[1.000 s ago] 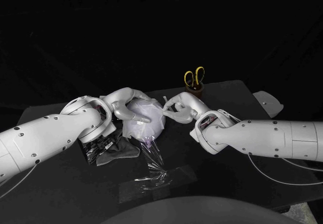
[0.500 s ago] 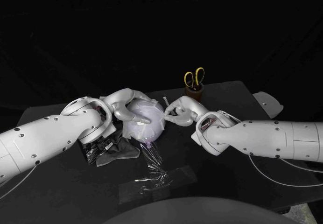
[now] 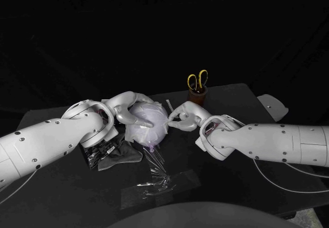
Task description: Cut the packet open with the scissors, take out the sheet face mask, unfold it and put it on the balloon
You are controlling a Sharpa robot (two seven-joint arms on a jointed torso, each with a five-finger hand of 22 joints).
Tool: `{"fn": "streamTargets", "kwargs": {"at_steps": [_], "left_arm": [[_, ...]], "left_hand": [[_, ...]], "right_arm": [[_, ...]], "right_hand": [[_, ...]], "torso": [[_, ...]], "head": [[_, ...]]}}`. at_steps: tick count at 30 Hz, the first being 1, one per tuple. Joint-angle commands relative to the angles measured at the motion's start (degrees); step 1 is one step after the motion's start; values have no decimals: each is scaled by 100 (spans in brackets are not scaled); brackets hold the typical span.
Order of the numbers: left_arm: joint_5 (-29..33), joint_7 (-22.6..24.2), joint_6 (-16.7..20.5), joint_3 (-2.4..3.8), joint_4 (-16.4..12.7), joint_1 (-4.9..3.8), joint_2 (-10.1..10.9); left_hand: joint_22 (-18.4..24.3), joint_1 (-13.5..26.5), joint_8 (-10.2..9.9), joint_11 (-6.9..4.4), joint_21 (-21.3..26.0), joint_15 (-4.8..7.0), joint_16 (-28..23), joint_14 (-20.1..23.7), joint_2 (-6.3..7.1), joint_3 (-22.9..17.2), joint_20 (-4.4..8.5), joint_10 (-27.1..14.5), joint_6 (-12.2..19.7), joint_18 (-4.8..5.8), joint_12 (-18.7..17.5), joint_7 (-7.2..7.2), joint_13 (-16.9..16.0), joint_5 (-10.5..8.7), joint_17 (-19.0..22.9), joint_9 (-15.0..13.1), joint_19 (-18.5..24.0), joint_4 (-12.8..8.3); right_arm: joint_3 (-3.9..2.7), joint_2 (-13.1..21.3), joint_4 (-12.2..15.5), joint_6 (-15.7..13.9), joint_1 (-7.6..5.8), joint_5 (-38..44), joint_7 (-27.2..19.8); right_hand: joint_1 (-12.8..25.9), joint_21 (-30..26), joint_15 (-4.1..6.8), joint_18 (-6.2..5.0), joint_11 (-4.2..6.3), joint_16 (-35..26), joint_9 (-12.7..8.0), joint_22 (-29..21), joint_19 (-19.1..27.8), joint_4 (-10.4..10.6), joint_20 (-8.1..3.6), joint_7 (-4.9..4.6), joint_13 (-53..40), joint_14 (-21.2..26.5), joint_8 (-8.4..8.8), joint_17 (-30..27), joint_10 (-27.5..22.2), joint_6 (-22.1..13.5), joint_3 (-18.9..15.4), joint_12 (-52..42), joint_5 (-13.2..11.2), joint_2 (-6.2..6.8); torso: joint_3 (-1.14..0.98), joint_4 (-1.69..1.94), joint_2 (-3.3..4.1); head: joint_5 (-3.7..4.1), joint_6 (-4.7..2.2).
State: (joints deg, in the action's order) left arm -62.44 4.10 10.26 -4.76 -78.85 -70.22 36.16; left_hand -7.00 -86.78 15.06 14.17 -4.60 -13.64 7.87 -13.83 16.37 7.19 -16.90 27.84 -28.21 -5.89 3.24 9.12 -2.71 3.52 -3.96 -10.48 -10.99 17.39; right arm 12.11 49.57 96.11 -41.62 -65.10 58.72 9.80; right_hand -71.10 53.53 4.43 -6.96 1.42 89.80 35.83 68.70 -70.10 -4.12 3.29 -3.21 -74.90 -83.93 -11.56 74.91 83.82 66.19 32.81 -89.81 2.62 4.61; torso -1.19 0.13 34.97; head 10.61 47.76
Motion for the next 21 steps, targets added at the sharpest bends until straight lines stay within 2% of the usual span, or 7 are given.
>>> {"fn": "streamTargets", "kwargs": {"at_steps": [1,8,16,17,19,20,21], "left_arm": [[-6,-113,-30,-9,10,9,1],[-7,-162,-7,-10,8,9,-2],[-7,-245,16,-10,12,10,-5],[-7,-252,18,-10,13,10,-6],[-6,-258,22,-10,16,10,-9],[1,-254,29,-10,17,10,-11],[6,-249,33,-10,18,10,-12]], "left_hand": [[-3,7,-39,54,-8,-52,-30,6,66,30,7,0,39,-49,-38,747,8,-15,1,7,-32,-7],[-4,18,-90,114,-14,-115,-44,-4,85,81,1,-29,111,-7,-58,785,12,-14,3,36,-50,-4],[-12,31,-110,137,-24,-134,-48,-15,95,118,0,-31,132,18,-64,798,12,-13,3,47,-75,-5],[-14,36,-110,139,-26,-137,-50,-17,96,129,1,-28,128,24,-64,800,12,-13,3,47,-82,-5],[-14,36,-110,139,-26,-137,-50,-17,96,129,1,-28,128,24,-64,800,12,-13,3,47,-82,-5],[-14,36,-110,139,-26,-137,-50,-17,96,129,1,-28,128,24,-64,800,12,-13,3,47,-82,-5],[-14,42,-115,141,-27,-140,-53,-16,99,140,2,-40,132,30,-67,799,13,-13,4,50,-85,-5]], "right_arm": [[6,21,40,-17,12,-143,49],[6,35,80,-201,14,-286,-74],[6,57,109,-221,19,-350,-107],[6,59,110,-236,19,-386,-135],[7,60,106,-290,20,-492,-226],[7,59,100,-346,20,-583,-320],[7,59,97,-372,20,-630,-370]], "right_hand": [[50,-23,29,-78,40,20,284,-4,24,4,-12,88,-1495,-607,-58,1509,613,169,42,12,16,-24],[117,-89,34,-90,42,20,322,-34,64,22,-16,87,-1396,-607,-65,1509,576,104,57,220,16,-5],[104,-96,39,-91,47,20,354,-33,69,0,-20,92,-1408,-607,-88,1509,580,95,100,195,16,-13],[131,-118,38,-95,44,12,362,-44,81,8,-20,88,-1385,-602,-90,1491,572,82,93,242,15,6],[290,-343,12,-131,22,-58,352,-165,219,70,-11,66,-1183,-564,-2,1337,487,-126,-9,671,5,144],[604,-691,-82,-188,-126,-213,271,-355,436,230,2,-125,-972,-474,219,1015,376,-521,-234,1120,1,355],[709,-896,-203,-204,-247,-296,208,-462,580,309,34,-264,-867,-418,376,859,301,-781,-355,1347,16,422]], "torso": [[1,-2,1],[0,5,3],[2,2,3],[1,3,2],[2,5,-2],[2,5,-3],[3,5,-5]], "head": [[-1,-11],[1,-35],[0,-46],[-2,-49],[-5,-56],[-5,-58],[-12,-64]]}}
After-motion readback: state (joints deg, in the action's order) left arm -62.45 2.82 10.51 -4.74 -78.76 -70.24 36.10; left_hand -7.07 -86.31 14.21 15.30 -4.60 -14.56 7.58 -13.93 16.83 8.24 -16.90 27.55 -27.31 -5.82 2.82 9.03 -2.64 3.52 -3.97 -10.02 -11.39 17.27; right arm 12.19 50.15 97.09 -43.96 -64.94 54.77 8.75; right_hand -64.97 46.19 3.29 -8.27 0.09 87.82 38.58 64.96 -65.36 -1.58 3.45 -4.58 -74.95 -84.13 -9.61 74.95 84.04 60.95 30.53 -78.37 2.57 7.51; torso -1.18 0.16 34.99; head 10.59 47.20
